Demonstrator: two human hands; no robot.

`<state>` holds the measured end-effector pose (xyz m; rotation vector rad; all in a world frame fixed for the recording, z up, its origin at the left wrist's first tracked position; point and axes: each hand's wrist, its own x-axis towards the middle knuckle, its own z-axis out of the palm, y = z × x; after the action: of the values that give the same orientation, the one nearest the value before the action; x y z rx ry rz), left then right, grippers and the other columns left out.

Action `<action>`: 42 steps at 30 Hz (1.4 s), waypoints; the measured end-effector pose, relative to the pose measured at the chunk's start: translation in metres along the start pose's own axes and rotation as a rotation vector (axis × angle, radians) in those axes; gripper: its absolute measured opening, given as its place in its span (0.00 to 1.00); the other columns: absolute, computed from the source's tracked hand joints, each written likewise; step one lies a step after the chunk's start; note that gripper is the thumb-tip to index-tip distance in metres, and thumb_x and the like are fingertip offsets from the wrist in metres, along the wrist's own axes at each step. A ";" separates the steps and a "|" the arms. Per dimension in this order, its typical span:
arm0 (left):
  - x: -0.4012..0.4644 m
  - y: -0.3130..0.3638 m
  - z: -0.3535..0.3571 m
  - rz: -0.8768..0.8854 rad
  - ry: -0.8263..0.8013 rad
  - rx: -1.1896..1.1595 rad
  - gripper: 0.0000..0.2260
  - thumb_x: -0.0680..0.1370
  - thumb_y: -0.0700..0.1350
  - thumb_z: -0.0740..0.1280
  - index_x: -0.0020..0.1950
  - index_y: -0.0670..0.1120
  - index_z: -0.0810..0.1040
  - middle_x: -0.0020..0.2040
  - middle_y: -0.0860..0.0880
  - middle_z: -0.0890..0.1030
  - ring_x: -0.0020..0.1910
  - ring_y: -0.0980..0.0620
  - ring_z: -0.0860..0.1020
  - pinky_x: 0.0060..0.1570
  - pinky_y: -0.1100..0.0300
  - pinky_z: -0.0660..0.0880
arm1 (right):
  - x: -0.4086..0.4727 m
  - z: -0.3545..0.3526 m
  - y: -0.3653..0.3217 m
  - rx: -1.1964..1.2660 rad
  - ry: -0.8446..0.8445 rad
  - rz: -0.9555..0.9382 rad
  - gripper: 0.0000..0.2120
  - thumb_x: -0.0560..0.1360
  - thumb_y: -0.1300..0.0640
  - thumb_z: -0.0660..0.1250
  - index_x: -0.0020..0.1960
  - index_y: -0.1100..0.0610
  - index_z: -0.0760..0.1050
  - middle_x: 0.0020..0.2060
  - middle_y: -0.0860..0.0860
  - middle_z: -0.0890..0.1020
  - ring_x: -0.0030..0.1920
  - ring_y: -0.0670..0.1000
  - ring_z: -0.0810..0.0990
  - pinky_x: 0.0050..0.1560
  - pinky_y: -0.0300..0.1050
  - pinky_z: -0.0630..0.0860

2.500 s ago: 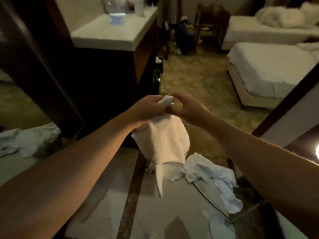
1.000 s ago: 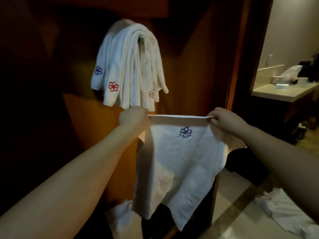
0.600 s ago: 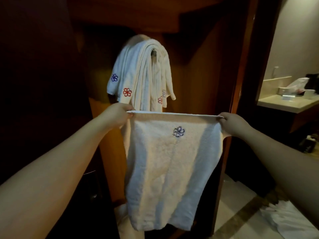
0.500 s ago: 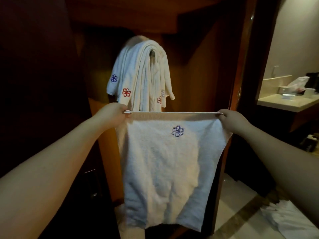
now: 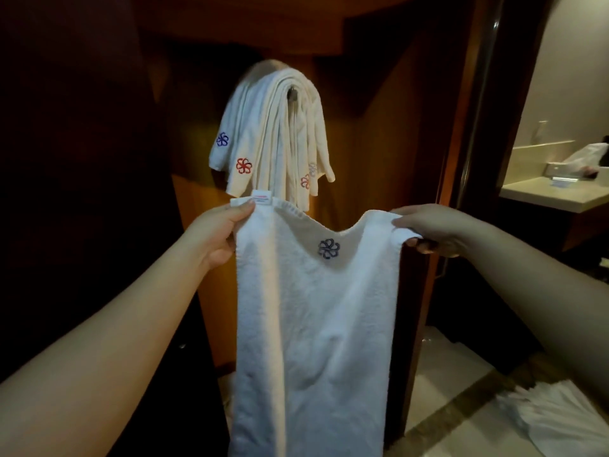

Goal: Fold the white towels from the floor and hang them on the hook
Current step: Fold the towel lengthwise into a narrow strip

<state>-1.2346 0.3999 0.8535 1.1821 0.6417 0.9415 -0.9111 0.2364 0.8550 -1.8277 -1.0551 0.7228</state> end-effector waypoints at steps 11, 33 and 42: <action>-0.060 -0.022 0.060 0.136 -0.035 0.222 0.10 0.82 0.49 0.65 0.56 0.48 0.83 0.50 0.46 0.87 0.49 0.48 0.86 0.51 0.49 0.81 | -0.086 0.078 -0.048 0.311 -0.447 -0.416 0.18 0.68 0.64 0.62 0.49 0.52 0.86 0.53 0.54 0.81 0.39 0.44 0.82 0.33 0.36 0.74; -0.090 -0.010 0.060 0.088 -0.390 0.075 0.23 0.84 0.56 0.55 0.65 0.41 0.78 0.51 0.42 0.84 0.55 0.44 0.82 0.59 0.49 0.78 | -0.090 0.117 -0.067 -0.078 -0.003 -0.623 0.08 0.77 0.47 0.71 0.44 0.50 0.82 0.34 0.45 0.86 0.33 0.44 0.84 0.35 0.31 0.77; -0.085 -0.010 0.051 0.267 -0.322 0.400 0.13 0.83 0.50 0.64 0.57 0.43 0.83 0.41 0.48 0.84 0.45 0.52 0.83 0.49 0.58 0.78 | -0.082 0.106 -0.072 -0.146 -0.240 -0.623 0.06 0.81 0.52 0.65 0.52 0.51 0.80 0.40 0.44 0.87 0.40 0.42 0.85 0.31 0.29 0.73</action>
<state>-1.2306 0.3008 0.8538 1.7684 0.4266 0.8363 -1.0615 0.2244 0.8770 -1.4187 -1.7639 0.4957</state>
